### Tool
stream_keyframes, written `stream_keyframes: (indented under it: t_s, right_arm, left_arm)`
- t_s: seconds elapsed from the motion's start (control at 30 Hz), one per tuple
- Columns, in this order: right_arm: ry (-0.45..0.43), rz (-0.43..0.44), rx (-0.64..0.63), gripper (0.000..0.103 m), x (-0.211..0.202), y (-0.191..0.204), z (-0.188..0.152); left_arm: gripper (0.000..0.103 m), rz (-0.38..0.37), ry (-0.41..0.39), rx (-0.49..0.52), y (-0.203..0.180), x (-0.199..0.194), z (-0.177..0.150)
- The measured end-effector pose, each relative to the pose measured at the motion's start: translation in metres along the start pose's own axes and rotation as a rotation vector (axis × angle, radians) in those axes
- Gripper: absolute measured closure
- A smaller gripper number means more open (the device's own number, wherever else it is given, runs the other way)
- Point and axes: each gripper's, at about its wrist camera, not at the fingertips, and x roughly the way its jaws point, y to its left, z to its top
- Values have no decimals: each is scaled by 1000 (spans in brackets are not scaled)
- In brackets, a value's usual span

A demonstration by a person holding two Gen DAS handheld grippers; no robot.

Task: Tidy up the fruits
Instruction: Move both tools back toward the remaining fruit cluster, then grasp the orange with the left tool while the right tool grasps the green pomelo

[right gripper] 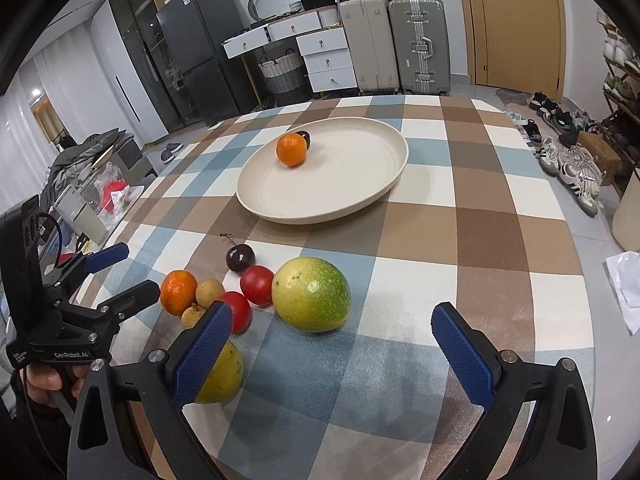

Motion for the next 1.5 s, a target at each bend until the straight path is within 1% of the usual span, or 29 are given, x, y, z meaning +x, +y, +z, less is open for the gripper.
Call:
stream_keyframes:
  t_s: [0.3, 0.43, 0.53, 0.7, 0.87, 1.0, 1.1, 1.2, 1.27, 1.33, 1.43, 1.5]
  right_arm:
    - [36, 7, -2, 2, 11, 1, -2]
    - [40, 12, -2, 4, 14, 4, -1]
    - [43, 13, -3, 7, 17, 7, 1]
    - [56, 20, 6, 17, 27, 8, 4]
    - [63, 24, 12, 20, 32, 7, 5]
    - [62, 26, 21, 21, 34, 5, 5]
    - [63, 30, 19, 23, 35, 5, 5]
    - [67, 31, 21, 25, 37, 5, 4]
    - [70, 32, 21, 27, 38, 5, 4]
    - [70, 32, 20, 28, 38, 5, 4]
    - [70, 36, 17, 31, 39, 6, 3]
    - [73, 36, 15, 36, 40, 6, 4]
  left_arm:
    - [7, -34, 41, -27, 5, 13, -4]
    - [12, -59, 55, -35, 6, 18, -5]
    - [16, -84, 65, -44, 8, 22, -7]
    - [19, -106, 67, -44, 7, 24, -7]
    - [26, -130, 74, -32, 3, 26, -8]
    - [30, -153, 82, -50, 5, 28, -7]
    - [36, -175, 88, -62, 7, 30, -8]
    - [47, -215, 93, -73, 8, 30, -8]
    - [58, -244, 94, -73, 8, 30, -8]
    - [64, -267, 91, -64, 6, 28, -9]
    - [65, -256, 84, -52, 3, 25, -9]
    - [65, -256, 83, -57, 4, 25, -10]
